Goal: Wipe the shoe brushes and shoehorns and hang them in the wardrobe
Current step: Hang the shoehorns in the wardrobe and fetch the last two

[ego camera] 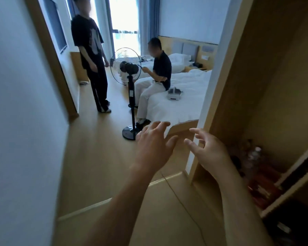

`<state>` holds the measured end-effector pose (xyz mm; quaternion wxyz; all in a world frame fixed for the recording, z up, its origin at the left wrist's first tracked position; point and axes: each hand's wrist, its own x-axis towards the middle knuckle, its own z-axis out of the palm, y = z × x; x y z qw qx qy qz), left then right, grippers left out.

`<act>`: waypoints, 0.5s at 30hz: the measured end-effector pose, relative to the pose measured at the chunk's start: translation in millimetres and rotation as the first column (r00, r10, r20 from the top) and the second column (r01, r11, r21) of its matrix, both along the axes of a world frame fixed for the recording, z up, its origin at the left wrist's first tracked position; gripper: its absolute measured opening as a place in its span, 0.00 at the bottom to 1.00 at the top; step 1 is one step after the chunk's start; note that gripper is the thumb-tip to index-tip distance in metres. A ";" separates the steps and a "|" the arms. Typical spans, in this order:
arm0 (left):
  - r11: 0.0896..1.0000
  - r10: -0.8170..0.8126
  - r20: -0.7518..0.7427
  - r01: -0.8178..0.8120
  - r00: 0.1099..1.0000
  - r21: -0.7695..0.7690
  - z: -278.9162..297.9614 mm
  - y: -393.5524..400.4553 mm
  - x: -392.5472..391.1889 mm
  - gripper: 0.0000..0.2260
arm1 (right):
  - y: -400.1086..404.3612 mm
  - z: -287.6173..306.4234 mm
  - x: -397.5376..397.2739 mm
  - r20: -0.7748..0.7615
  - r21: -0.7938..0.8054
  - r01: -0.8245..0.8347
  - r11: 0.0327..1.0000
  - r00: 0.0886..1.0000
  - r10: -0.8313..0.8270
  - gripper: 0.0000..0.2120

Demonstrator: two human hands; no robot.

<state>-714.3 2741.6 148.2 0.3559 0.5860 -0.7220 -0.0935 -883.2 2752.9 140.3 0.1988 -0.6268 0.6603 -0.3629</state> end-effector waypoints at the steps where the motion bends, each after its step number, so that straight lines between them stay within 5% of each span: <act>1: 0.999 0.043 0.003 -0.043 0.999 0.008 -1.3 -4.8 16.5 0.21 | -10.5 -1.8 16.2 0.002 0.005 -0.036 0.999 0.999 0.036 0.23; 15: 0.919 0.361 0.072 -0.367 0.930 0.140 -30.2 -137.6 141.4 0.21 | -197.3 -30.6 155.8 -0.006 0.063 -0.446 0.893 0.895 0.447 0.23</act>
